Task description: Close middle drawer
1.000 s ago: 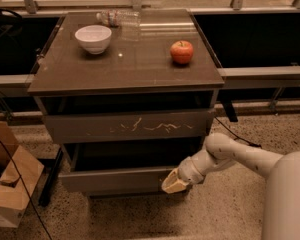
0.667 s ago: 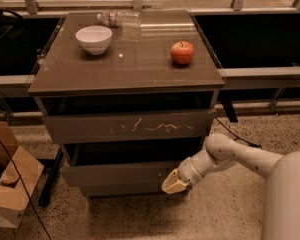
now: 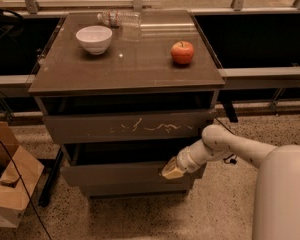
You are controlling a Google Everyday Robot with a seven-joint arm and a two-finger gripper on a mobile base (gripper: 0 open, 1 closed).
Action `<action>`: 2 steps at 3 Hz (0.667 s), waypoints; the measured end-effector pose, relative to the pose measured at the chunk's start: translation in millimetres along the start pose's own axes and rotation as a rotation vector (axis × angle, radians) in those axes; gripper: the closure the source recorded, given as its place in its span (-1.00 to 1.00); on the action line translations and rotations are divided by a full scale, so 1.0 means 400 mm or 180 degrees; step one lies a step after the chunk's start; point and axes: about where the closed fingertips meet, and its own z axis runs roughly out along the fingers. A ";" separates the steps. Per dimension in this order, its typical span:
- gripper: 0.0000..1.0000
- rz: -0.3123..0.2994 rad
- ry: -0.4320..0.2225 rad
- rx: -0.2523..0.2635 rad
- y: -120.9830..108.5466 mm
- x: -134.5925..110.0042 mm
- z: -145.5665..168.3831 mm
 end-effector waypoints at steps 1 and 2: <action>1.00 -0.0045 0.0062 0.0176 -0.042 0.005 -0.013; 0.63 -0.0086 0.0128 0.0464 -0.085 0.016 -0.037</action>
Offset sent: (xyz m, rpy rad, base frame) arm 0.0727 -0.0510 0.0104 -0.1481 -0.2912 -0.1867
